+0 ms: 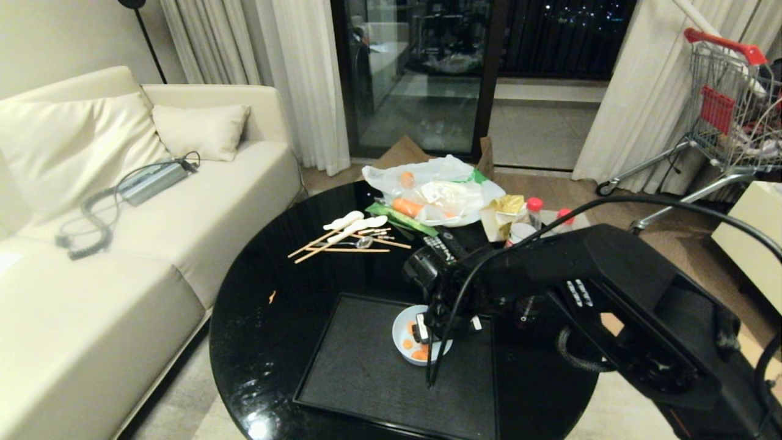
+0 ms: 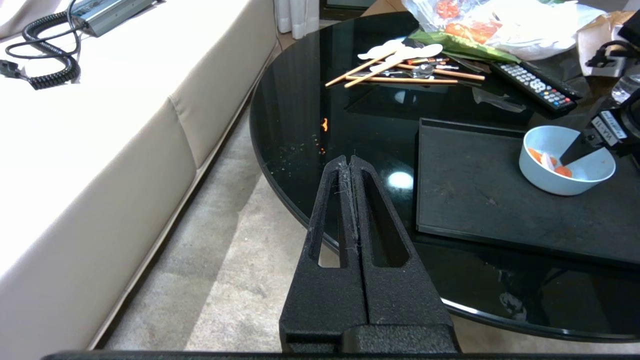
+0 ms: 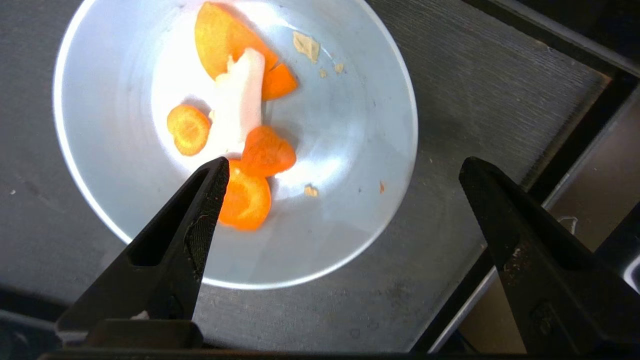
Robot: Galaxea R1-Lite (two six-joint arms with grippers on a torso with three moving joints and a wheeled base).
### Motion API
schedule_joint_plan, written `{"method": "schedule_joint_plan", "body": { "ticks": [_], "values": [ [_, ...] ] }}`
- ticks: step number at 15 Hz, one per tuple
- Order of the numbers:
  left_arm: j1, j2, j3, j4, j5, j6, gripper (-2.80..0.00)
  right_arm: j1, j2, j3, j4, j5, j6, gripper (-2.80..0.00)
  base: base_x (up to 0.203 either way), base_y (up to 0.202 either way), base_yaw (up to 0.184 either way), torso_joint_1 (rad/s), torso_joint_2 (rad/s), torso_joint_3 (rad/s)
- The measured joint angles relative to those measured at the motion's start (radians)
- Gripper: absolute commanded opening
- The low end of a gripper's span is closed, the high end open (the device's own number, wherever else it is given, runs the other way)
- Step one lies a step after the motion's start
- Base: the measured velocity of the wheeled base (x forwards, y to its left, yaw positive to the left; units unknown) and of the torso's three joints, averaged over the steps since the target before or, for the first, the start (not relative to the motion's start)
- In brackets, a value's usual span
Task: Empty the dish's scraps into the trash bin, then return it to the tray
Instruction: Pick up the bowl with leftover food
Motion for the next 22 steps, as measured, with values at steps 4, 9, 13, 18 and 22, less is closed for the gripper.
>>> {"method": "schedule_joint_plan", "body": {
  "ticks": [4,9,13,18,22],
  "values": [
    [0.000,0.000,0.000,0.000,0.000,0.000,-2.80,-0.001,0.020,-0.005,-0.002,0.000,0.001,-2.80,0.000,0.000,0.000,0.000,0.00,0.000],
    [0.000,0.000,0.000,0.000,0.000,0.000,-2.80,-0.003,0.037,-0.017,-0.007,0.000,0.020,-2.80,0.000,0.000,0.000,0.000,0.00,0.000],
    [0.000,0.000,0.000,0.000,0.000,0.000,-2.80,-0.002,0.045,-0.021,-0.012,0.003,0.060,-2.80,0.000,0.000,0.000,0.000,0.00,0.000],
    [0.000,0.000,0.000,0.000,0.000,0.000,-2.80,0.000,0.048,-0.043,0.000,0.001,0.084,-2.80,0.000,0.000,0.000,0.000,0.00,0.000],
    [0.000,0.000,0.000,0.000,0.000,0.000,-2.80,0.002,0.019,-0.044,0.043,0.002,0.192,-2.80,0.000,0.000,0.000,0.000,0.00,0.000]
  ]
}}
